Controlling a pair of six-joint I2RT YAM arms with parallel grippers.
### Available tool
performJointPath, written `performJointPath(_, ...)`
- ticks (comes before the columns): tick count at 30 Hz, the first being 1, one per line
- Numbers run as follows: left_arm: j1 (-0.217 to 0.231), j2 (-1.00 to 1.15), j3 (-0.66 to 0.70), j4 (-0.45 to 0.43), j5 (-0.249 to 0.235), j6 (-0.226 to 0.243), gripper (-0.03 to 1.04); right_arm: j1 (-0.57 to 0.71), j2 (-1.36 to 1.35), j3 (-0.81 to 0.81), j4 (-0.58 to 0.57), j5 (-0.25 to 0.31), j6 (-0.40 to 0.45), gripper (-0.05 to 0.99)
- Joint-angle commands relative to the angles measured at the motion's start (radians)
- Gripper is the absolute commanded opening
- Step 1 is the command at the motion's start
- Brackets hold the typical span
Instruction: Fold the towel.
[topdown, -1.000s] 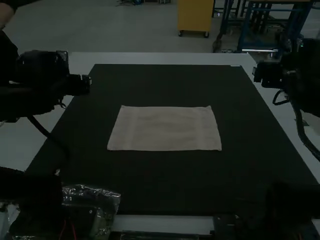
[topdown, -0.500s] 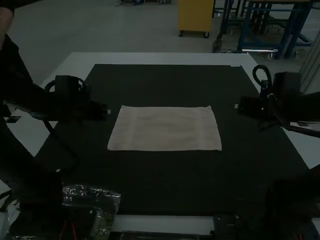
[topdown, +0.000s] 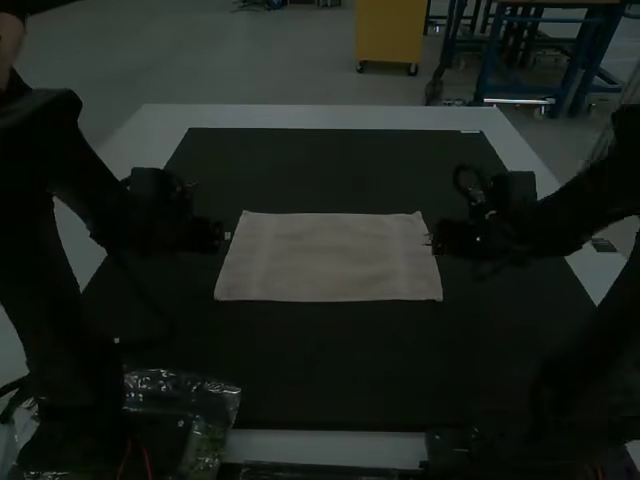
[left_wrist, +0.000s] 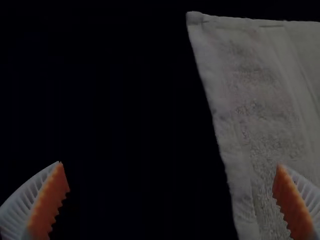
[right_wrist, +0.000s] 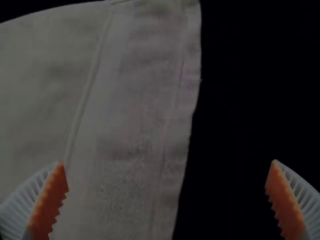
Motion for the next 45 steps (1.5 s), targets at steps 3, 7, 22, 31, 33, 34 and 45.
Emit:
performJointPath(3, -0.002, 0.065, 0.07, 0.018, 0.018, 0.037, 0.96, 0.022, 0.09, 0.065, 0.069, -0.01, 0.009, 0.91)
performJointPath(7, -0.005, 0.103, 0.105, 0.03, 0.018, 0.043, 0.96, 0.024, 0.169, 0.103, 0.112, -0.009, 0.009, 0.91)
performJointPath(22, -0.052, 0.244, 0.235, 0.032, 0.018, 0.043, 0.96, 0.053, 0.396, 0.292, 0.153, -0.004, 0.003, 0.91)
performJointPath(31, -0.052, 0.295, 0.292, 0.019, 0.018, 0.045, 0.96, 0.074, 0.472, 0.387, 0.144, 0.011, 0.002, 0.91)
performJointPath(33, -0.051, 0.298, 0.297, 0.015, 0.018, 0.047, 0.96, 0.077, 0.479, 0.39, 0.141, 0.025, -0.001, 0.91)
performJointPath(34, -0.049, 0.301, 0.295, 0.015, 0.018, 0.048, 0.96, 0.079, 0.48, 0.39, 0.138, 0.026, -0.005, 0.91)
performJointPath(45, -0.045, 0.33, 0.274, 0.013, 0.04, 0.076, 0.0, 0.091, 0.505, 0.381, 0.102, 0.066, -0.069, 0.13)
